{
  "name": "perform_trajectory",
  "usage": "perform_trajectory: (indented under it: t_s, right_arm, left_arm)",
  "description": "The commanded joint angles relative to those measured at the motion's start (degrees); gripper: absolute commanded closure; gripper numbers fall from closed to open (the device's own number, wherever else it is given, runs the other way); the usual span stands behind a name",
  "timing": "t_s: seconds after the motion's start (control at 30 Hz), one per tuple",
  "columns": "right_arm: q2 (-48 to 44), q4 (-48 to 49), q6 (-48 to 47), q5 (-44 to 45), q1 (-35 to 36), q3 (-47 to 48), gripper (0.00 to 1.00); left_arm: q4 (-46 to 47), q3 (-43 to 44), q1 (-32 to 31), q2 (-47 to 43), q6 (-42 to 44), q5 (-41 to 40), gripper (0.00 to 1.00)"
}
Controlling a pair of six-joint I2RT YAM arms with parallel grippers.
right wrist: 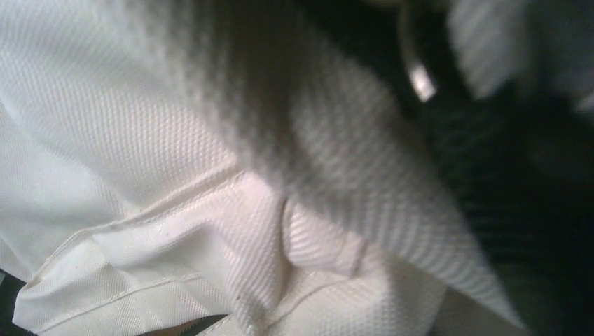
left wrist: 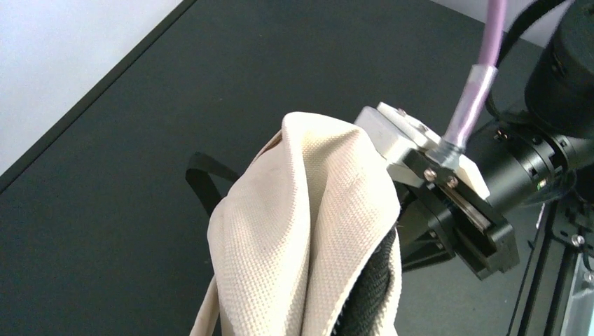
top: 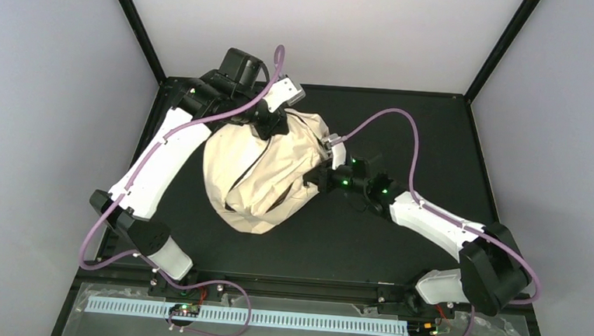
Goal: Pack the student bag
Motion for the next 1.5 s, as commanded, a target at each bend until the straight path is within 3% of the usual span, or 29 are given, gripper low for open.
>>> perform_trajectory:
  t_s: [0.0, 0.13, 0.33, 0.53, 0.77, 0.9, 1.0, 1.07, 1.27, 1.37, 1.47]
  right_arm:
    - [0.97, 1.54, -1.99, 0.86, 1.8, -0.42, 0.99]
    - [2.33, -0.3, -4.32, -1.42, 5.09, 1.21, 0.99]
    - [3.35, -0.49, -6.16, -8.22, 10.04, 3.32, 0.99]
    - [0.29, -1.22, -5.42, -7.55, 10.7, 2.04, 0.99]
    - [-1.99, -17.93, -13.4, 5.6, 2.62, 10.91, 0.99]
    - [0.95, -22.34, -17.14, 3.93, -3.03, 17.16, 0.99]
    - [3.35, -26.29, -20.38, 4.75, -3.94, 20.76, 0.99]
    - [4.31, -27.5, -22.33, 0.81, -3.98, 21.46, 0.99]
    - [6.73, -25.89, -23.38, -10.84, -3.96, 20.05, 0.99]
    - [6.98, -18.06, -18.6, -10.59, -3.97, 15.97, 0.89]
    - [7.36, -9.64, -13.27, -10.1, -3.43, 12.39, 0.86]
  left_arm:
    - [14.68, -0.31, -0.53, -5.93, -6.36, -0.79, 0.98]
    - [21.81, -2.55, -0.31, -8.8, -11.27, -3.83, 0.98]
    - [19.72, 4.37, 1.25, -7.19, -13.74, -8.03, 0.98]
    - [18.68, 8.45, 4.22, -7.38, -14.8, -8.16, 0.98]
    - [21.53, -0.63, 5.46, -11.75, -20.67, -0.83, 0.98]
    - [20.87, 1.9, 5.5, -11.78, -25.97, 6.42, 0.98]
    - [19.61, 2.69, 5.67, -12.61, -28.18, 4.76, 0.98]
    - [20.29, -1.05, 7.23, -13.33, -31.27, 5.14, 0.98]
    - [26.43, -15.23, 11.05, -13.54, -41.33, 6.55, 0.98]
    - [28.01, -16.25, 11.08, -12.49, -42.33, 7.41, 0.98]
    - [28.95, -15.68, 11.08, -12.17, -42.4, 7.84, 0.98]
